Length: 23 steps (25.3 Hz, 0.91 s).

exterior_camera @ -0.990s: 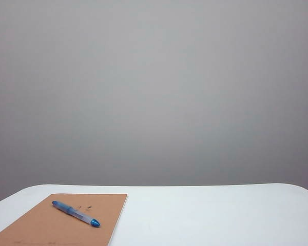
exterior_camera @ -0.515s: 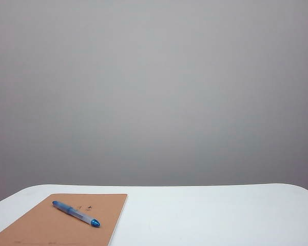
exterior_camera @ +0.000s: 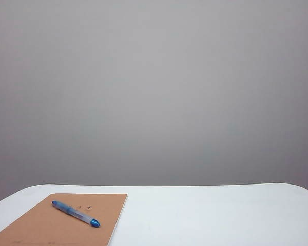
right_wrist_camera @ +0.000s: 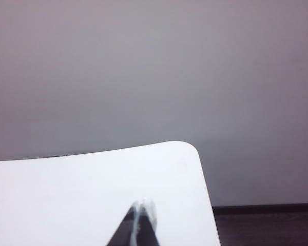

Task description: Pick up a pen on the table and place it on the notebook.

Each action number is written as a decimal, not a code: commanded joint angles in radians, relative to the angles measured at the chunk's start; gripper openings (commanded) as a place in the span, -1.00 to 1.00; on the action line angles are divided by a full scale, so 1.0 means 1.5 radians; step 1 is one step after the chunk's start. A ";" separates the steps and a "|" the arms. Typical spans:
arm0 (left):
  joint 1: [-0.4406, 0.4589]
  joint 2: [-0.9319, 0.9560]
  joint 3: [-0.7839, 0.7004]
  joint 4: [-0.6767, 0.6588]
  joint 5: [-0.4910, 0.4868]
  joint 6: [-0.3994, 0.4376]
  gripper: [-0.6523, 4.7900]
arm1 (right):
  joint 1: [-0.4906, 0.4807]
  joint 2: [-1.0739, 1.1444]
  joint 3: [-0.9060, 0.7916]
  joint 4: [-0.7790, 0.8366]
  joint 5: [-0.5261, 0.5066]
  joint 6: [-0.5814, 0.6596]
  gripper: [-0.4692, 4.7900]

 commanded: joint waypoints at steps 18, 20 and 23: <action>0.375 0.000 0.005 0.022 0.320 -0.079 -0.78 | 0.000 0.000 -0.004 -0.021 -0.017 -0.013 -0.84; 0.370 0.000 0.005 -0.003 0.307 -0.079 -0.78 | 0.000 0.000 -0.004 -0.042 -0.017 -0.013 -0.84; 0.347 0.000 0.005 -0.034 0.252 -0.078 -0.78 | -0.001 0.000 -0.004 -0.070 -0.017 -0.013 -0.84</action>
